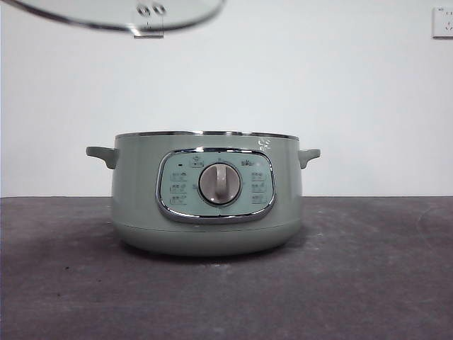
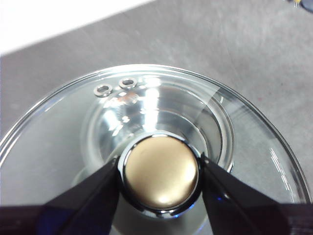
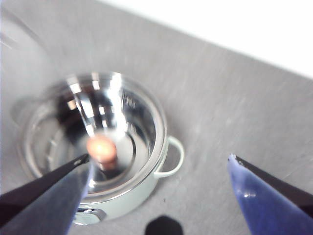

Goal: Pick up the egg,open the lid,put the egg in the pot,close the lid

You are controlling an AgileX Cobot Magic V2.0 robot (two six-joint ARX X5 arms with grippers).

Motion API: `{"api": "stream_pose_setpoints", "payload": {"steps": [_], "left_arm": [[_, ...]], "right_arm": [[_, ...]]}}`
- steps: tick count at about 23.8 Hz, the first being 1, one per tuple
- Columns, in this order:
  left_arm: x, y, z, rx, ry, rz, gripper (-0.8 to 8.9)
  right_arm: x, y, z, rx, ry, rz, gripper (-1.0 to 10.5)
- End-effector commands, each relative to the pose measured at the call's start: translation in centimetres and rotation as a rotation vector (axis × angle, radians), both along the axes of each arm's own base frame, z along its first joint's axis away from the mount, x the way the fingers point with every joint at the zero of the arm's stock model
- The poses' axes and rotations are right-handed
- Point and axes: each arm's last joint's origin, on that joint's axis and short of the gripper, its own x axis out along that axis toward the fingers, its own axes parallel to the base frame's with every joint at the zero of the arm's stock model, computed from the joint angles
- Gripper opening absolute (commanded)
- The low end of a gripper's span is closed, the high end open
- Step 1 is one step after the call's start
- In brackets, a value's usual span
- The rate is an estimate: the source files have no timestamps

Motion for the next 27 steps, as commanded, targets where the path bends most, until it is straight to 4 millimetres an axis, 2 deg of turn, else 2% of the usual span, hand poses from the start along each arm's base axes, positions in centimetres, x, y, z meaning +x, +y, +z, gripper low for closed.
{"api": "stream_pose_setpoints", "payload": {"steps": [1, 4, 11, 20, 27], "left_arm": [[2.2, -1.3, -0.5, -0.025, -0.037, -0.025, -0.08], [5.4, -3.3, -2.1, -0.040, -0.045, -0.042, -0.08], [9.1, -5.7, -5.0, -0.038, -0.040, -0.048, -0.08], [12.0, -7.4, -8.7, -0.009, 0.013, -0.048, -0.08], [12.9, -8.0, -10.1, -0.002, 0.038, -0.044, -0.08]], "right_arm": [[-2.8, -2.0, 1.7, 0.067, -0.059, -0.011, 4.7], [-6.1, -4.5, 2.8, 0.106, -0.105, -0.011, 4.7], [-9.2, -6.7, 2.8, 0.106, -0.088, -0.016, 4.7], [-10.1, -7.4, 2.3, 0.073, -0.043, -0.016, 4.7], [-10.1, -7.4, 2.3, 0.070, -0.041, -0.016, 4.7]]}}
